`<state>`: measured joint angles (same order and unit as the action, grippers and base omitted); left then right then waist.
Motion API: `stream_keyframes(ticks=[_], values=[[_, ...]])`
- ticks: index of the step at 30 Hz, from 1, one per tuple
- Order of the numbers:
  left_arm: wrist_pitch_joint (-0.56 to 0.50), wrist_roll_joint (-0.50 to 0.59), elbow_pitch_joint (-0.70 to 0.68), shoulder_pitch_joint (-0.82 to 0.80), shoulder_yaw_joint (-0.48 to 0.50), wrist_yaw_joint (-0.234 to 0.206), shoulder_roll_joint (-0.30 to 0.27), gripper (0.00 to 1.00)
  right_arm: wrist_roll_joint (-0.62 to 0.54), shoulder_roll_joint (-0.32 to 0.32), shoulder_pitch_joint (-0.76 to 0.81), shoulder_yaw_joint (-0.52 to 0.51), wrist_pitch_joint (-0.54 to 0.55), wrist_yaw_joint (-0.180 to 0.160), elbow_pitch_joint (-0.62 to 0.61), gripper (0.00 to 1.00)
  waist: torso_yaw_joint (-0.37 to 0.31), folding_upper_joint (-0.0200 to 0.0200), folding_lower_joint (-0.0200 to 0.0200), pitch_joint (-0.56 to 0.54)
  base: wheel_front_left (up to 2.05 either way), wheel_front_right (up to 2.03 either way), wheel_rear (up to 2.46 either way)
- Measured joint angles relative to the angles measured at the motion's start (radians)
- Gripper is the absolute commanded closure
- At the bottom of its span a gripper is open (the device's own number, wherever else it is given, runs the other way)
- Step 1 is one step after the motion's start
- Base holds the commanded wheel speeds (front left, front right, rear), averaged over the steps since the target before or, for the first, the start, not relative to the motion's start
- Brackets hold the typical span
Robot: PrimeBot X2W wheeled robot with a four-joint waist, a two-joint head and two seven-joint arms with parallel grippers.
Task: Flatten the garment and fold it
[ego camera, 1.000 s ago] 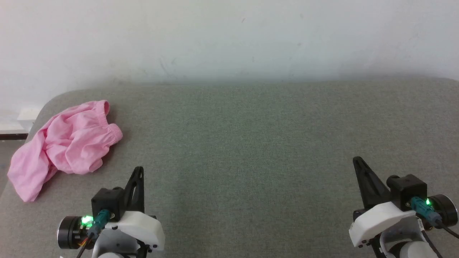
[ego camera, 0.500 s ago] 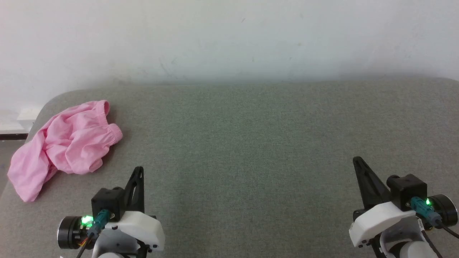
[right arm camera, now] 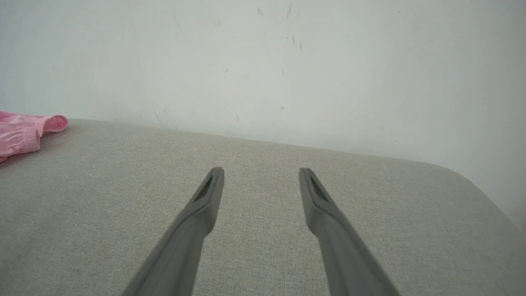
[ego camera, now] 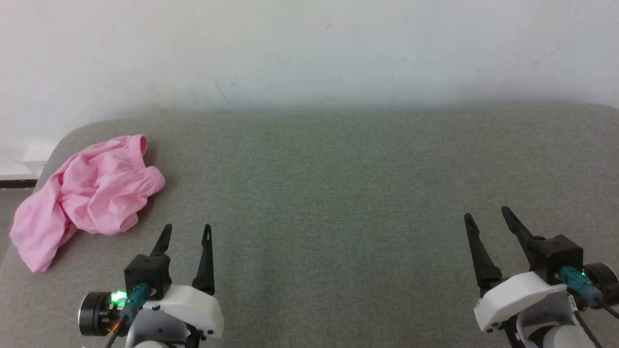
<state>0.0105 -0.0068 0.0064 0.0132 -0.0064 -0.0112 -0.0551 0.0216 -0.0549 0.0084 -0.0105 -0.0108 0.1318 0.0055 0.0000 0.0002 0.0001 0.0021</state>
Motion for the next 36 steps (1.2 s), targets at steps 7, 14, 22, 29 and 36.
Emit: stream_keyframes(ticks=[7,14,22,29,36], values=[[0.013,0.0,-0.002,0.0,-0.01,-0.018,-0.001,0.0,0.016,0.0,0.0,-0.016,-0.012,0.0,-0.005,0.0,0.001,0.0,0.0,0.002,0.0,0.0,0.0],[0.027,0.0,-0.008,0.0,-0.023,-0.035,-0.002,0.0,0.027,0.0,0.0,-0.021,-0.028,0.0,-0.017,0.0,0.01,0.0,0.0,0.008,0.0,0.0,0.0],[0.044,0.0,-0.012,-0.005,-0.035,-0.06,-0.005,0.0,0.035,0.0,0.0,-0.026,-0.044,0.0,-0.027,0.0,0.038,0.0,0.0,0.014,0.0,0.0,0.0],[0.06,0.0,-0.016,-0.005,-0.039,-0.081,-0.012,0.0,0.042,0.0,0.0,-0.027,-0.059,0.0,-0.036,0.0,0.075,-0.0001,0.0,0.019,0.0,0.0,0.0],[0.072,0.0,-0.018,-0.006,-0.042,-0.1,-0.013,0.0,0.049,0.0,0.0,-0.024,-0.072,0.0,-0.042,0.0,0.119,-0.0001,0.0,0.024,0.0,0.0,0.0]])
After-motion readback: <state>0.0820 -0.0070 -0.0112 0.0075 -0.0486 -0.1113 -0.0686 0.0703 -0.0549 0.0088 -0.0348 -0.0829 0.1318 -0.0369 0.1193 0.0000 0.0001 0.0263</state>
